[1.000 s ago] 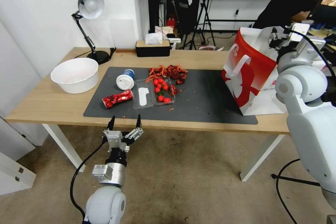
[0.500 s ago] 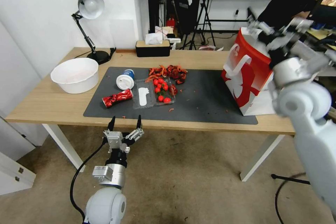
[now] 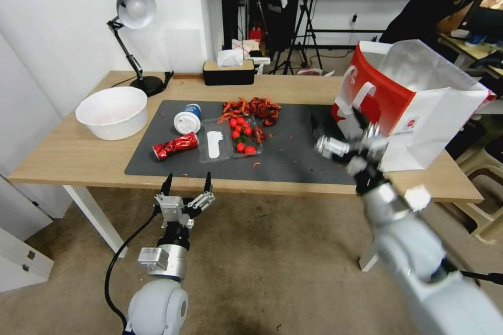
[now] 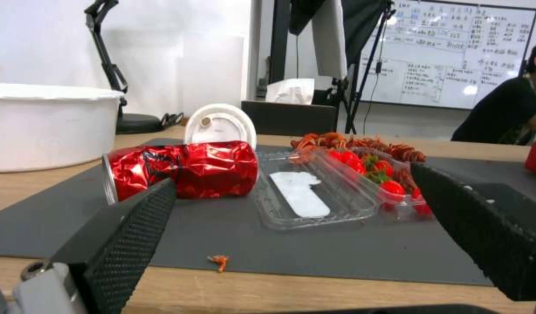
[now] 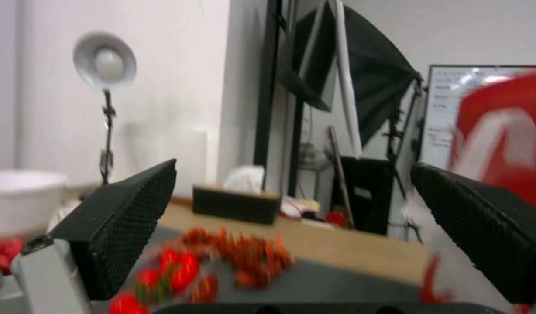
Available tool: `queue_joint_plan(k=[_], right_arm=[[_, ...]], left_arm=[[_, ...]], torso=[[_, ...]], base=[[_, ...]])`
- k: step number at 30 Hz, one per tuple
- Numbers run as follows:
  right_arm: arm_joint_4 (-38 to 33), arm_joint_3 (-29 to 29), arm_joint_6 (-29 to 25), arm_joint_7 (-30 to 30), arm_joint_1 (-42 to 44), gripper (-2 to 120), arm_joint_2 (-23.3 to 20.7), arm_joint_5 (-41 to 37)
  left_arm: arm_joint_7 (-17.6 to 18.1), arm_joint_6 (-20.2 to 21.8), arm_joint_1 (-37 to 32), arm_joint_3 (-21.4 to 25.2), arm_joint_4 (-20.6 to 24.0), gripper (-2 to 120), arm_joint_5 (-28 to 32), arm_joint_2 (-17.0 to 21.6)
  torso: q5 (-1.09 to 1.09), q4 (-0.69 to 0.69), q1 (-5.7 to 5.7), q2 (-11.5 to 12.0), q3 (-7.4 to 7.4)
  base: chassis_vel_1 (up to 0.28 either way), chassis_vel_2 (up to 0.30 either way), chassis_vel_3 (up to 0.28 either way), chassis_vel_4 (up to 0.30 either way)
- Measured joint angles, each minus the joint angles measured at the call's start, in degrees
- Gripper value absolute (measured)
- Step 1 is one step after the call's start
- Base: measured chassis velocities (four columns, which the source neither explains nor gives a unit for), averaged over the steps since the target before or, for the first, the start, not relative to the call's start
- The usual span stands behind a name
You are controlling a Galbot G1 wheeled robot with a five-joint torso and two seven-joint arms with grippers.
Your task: Pick up the trash from the table and place it into the takeout bag.
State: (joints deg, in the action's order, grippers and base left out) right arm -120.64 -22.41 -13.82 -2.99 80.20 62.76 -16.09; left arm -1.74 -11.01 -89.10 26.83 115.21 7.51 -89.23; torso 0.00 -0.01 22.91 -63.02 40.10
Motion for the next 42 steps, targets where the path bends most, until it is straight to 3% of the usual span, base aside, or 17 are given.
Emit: queue_joint_plan(k=[14, 22, 30, 38, 42], right_arm=[[3.86, -0.43, -8.28, -10.74, 11.95, 100, 3.72, 8.43], [7.4, 0.52, -14.01, -12.16, 14.85, 100, 6.59, 8.38], [8.14, 0.63, -15.55, -12.32, 15.22, 100, 7.7, 8.35], [8.09, 0.49, -16.08, -12.36, 15.28, 100, 8.06, 8.39], [8.04, 0.78, -15.91, -12.2, 14.42, 100, 8.08, 8.46]], left_arm=[[-0.01, -0.19, -0.37, -0.17, -0.23, 100, 0.0, 0.55], [-0.03, -0.44, -1.06, -0.09, 0.07, 100, -0.19, 0.63], [-0.17, -0.72, -1.15, -0.35, 0.08, 100, -0.64, 0.77], [-0.81, -1.4, 0.74, 0.73, -0.86, 100, -1.44, 3.66], [-2.45, -1.27, 2.79, 2.77, -1.84, 100, -0.13, 7.69]], torso=[[0.0, 0.01, 0.01, 0.0, 0.0], [0.01, 0.01, 0.0, 0.0, 0.0], [0.0, 0.01, 0.0, -0.01, 0.01], [0.0, 0.01, 0.0, -0.01, 0.01], [-0.02, 0.02, 0.0, 0.0, 0.01]], base=[[0.0, 0.0, 0.0, 0.0], [0.0, 0.0, 0.0, 0.0], [0.0, 0.0, 0.0, 0.0], [0.0, 0.0, 0.0, 0.0], [0.0, 0.0, 0.0, 0.0]])
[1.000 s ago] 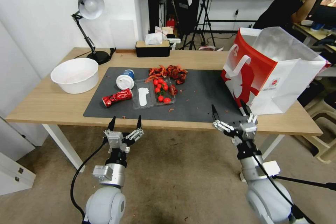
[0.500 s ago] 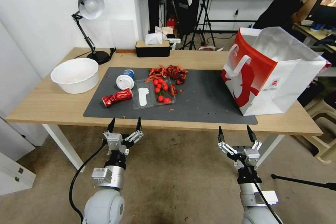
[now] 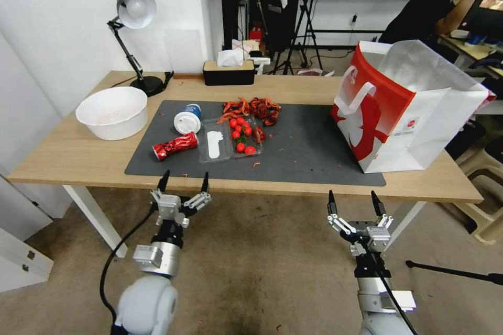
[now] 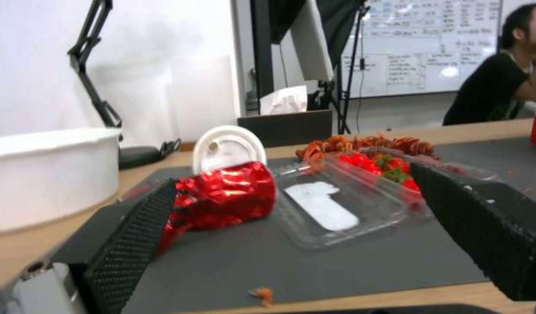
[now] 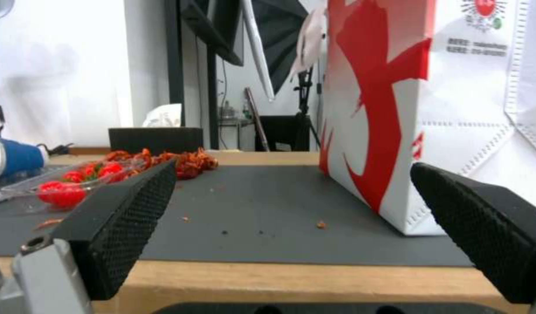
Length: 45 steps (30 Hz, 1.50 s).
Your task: Pick up the trash from the table and place it into the takeout bag.
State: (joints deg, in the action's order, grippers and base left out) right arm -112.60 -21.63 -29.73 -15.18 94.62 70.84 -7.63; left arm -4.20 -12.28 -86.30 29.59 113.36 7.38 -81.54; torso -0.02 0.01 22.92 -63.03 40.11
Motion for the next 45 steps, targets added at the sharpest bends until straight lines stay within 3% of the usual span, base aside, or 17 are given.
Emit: queue_joint_plan(k=[3, 6, 11, 14, 22, 31, 35, 41, 45], right_arm=[[0.0, 0.12, 0.11, 0.09, -0.26, 100, -0.01, 0.02], [0.0, 0.06, 0.33, 0.17, -0.49, 100, 0.16, 0.08], [-0.18, 0.05, 0.61, 0.2, -0.67, 99, 0.55, 0.39], [-0.31, 0.07, 0.84, 0.23, -0.76, 99, 0.99, 0.83], [-0.01, 0.06, 1.31, 0.27, -1.44, 99, 1.28, 0.98], [0.55, 0.27, 2.08, 0.32, -2.67, 99, 1.64, 1.09], [0.81, 0.32, 2.36, 0.33, -3.07, 97, 1.73, 1.14], [1.3, 0.34, 2.91, 0.26, -3.87, 92, 1.67, 1.06], [1.51, 0.47, 3.1, 0.24, -4.22, 90, 1.67, 1.03]], left_arm=[[-1.72, 0.56, 1.4, 0.96, -0.82, 100, 0.9, 2.48], [-7.17, 2.34, 5.9, 2.1, -4.0, 100, 3.85, 9.23], [-10.53, 4.42, 9.24, 2.27, -6.56, 100, 6.0, 13.69], [-13.89, 5.99, 13.31, 2.42, -11.1, 100, 7.96, 19.58], [-18.43, 6.76, 19.01, 1.66, -18.75, 100, 9.39, 27.01], [-21.52, 7.73, 23.73, -0.29, -23.91, 99, 10.86, 29.63], [-23.89, 8.61, 25.81, -0.71, -25.75, 93, 11.5, 30.06], [-28.7, 9.06, 27.72, -1.25, -28.66, 71, 11.47, 30.82], [-29.47, 9.06, 27.92, -1.36, -29.23, 59, 11.36, 30.89]], torso=[[0.02, 0.01, 0.0, 0.0, 0.0], [0.01, -0.01, 0.0, 0.01, 0.0], [0.0, -0.01, 0.0, 0.01, 0.0], [0.0, -0.01, 0.0, 0.01, 0.01], [0.0, -0.01, 0.01, 0.01, 0.0], [0.01, -0.01, 0.0, 0.01, 0.0], [0.02, -0.02, 0.0, 0.01, 0.0], [0.02, -0.01, 0.0, 0.01, 0.0], [0.02, -0.01, 0.0, 0.01, 0.0]], base=[[0.0, 0.0, 0.0, 0.0], [0.0, 0.0, 0.0, 0.0], [0.0, 0.0, 0.0, 0.0], [0.0, 0.0, 0.0, 0.0], [0.0, 0.0, 0.0, 0.0], [0.0, 0.0, 0.0, 0.0], [0.0, 0.0, 0.0, 0.0], [0.0, 0.0, 0.0, 0.0], [0.0, 0.0, 0.0, 0.0]])
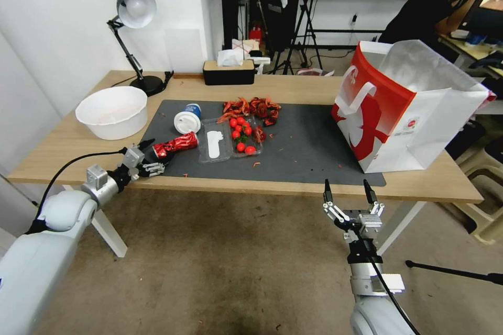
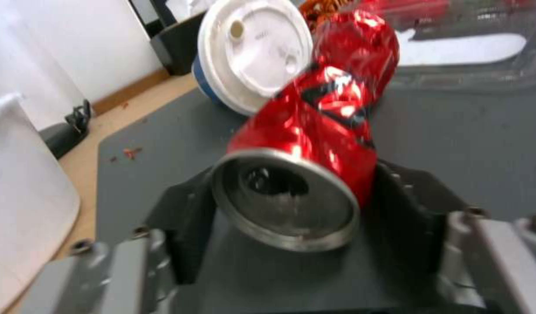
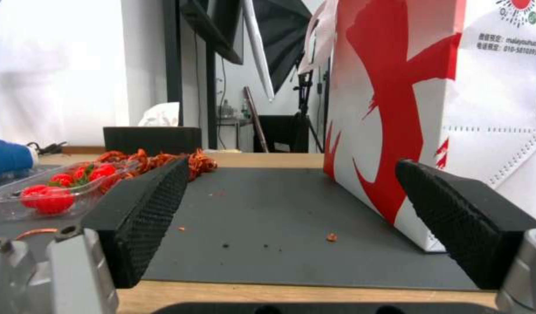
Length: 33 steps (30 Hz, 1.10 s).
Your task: Pick up the trash from the table and place it into the takeout bag.
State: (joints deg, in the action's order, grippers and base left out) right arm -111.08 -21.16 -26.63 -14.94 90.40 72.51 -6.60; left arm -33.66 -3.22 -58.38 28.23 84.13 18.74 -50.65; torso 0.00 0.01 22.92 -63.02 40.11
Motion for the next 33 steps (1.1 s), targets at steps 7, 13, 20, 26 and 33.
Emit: queue_joint_plan(k=[7, 13, 20, 26, 33], right_arm=[[0.57, 0.2, 0.22, -0.02, -0.55, 86, 0.09, -0.09], [0.66, 0.14, 0.34, -0.04, -0.68, 83, 0.09, -0.2], [0.76, 0.05, 0.3, -0.09, -0.57, 82, 0.1, -0.3], [0.79, -0.19, 0.11, -0.1, -0.29, 82, 0.32, -0.49], [0.79, -0.21, 0.27, -0.07, -0.56, 82, 0.94, -0.39]], left_arm=[[-0.45, -1.77, 0.09, -0.18, 0.43, 51, 0.57, -0.09], [-2.0, -3.22, 0.47, -0.44, 3.42, 51, 2.58, 0.61], [-2.13, -3.39, 3.37, -3.34, 7.34, 51, 7.02, 1.76], [-0.2, -3.4, 8.79, -9.45, 9.41, 51, 12.03, 2.35], [1.26, -3.18, 17.41, -17.22, 8.66, 51, 15.52, 2.0]], torso=[[0.0, 0.0, 0.0, 0.0, 0.0], [0.01, 0.0, 0.0, 0.0, 0.0], [0.01, 0.0, 0.0, 0.0, 0.0], [0.01, -0.01, 0.0, -0.01, 0.0], [0.02, 0.0, 0.0, -0.01, 0.0]], base=[[0.0, 0.0, 0.0, 0.0], [0.0, 0.0, 0.0, 0.0], [0.0, 0.0, 0.0, 0.0], [0.0, 0.0, 0.0, 0.0], [0.0, 0.0, 0.0, 0.0]])
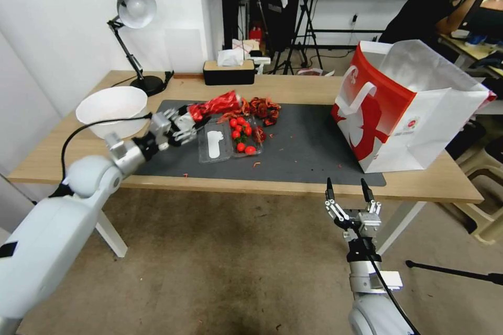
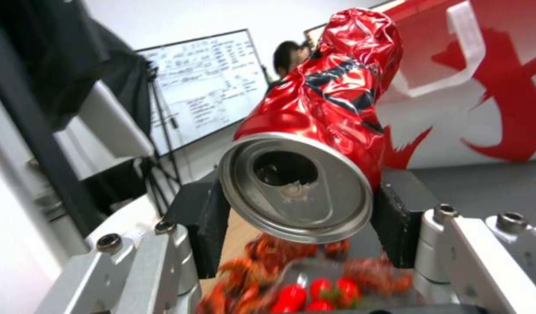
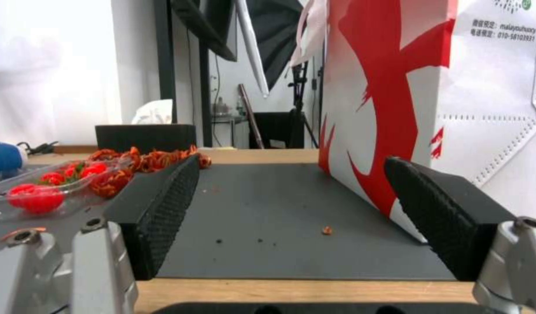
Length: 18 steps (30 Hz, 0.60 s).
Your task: Pick up the trash from the table and place it into the takeout bag.
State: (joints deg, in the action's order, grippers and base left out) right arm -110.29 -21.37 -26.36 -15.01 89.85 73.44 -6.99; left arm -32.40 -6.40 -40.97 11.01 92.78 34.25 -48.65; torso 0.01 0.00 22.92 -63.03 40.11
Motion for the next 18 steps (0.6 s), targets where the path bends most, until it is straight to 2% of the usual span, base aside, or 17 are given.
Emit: queue_joint_plan(k=[3, 4, 7, 12, 15, 18], right_arm=[[0.1, 0.0, 0.22, 0.01, -0.26, 82, 0.28, 0.06], [0.1, 0.0, 0.22, 0.01, -0.26, 82, 0.28, 0.06], [0.36, 0.0, 0.34, 0.05, -0.52, 82, 0.51, 0.18], [0.68, 0.0, 0.4, 0.05, -0.73, 82, 0.8, 0.51], [0.92, -0.03, 0.41, 0.03, -0.79, 82, 0.97, 0.77], [1.25, -0.28, 0.41, -0.03, -0.71, 82, 1.21, 0.93]], left_arm=[[0.06, 0.0, 5.18, -4.84, -1.99, 51, 0.71, -1.15], [0.06, 0.0, 5.18, -4.84, -1.99, 51, 0.71, -1.15], [0.03, -0.13, 11.04, -10.65, -4.79, 51, 1.54, -3.19], [0.01, -0.22, 16.52, -14.84, -7.86, 51, 1.9, -5.82], [0.02, -0.16, 20.44, -17.15, -9.77, 51, 2.11, -7.96], [0.36, 0.43, 27.61, -21.27, -13.49, 51, 2.66, -12.37]], torso=[[0.0, 0.0, 0.0, 0.0, 0.0], [0.0, 0.0, 0.0, 0.0, 0.0], [0.0, -0.01, 0.0, 0.0, 0.0], [0.0, 0.0, 0.0, 0.01, 0.0], [-0.01, -0.01, 0.0, 0.01, 0.01], [0.0, 0.01, -0.01, 0.0, 0.0]], base=[[0.0, 0.0, 0.0, 0.0], [0.0, 0.0, 0.0, 0.0], [0.0, 0.0, 0.0, 0.0], [0.0, 0.0, 0.0, 0.0], [0.0, 0.0, 0.0, 0.0], [0.0, 0.0, 0.0, 0.0]])
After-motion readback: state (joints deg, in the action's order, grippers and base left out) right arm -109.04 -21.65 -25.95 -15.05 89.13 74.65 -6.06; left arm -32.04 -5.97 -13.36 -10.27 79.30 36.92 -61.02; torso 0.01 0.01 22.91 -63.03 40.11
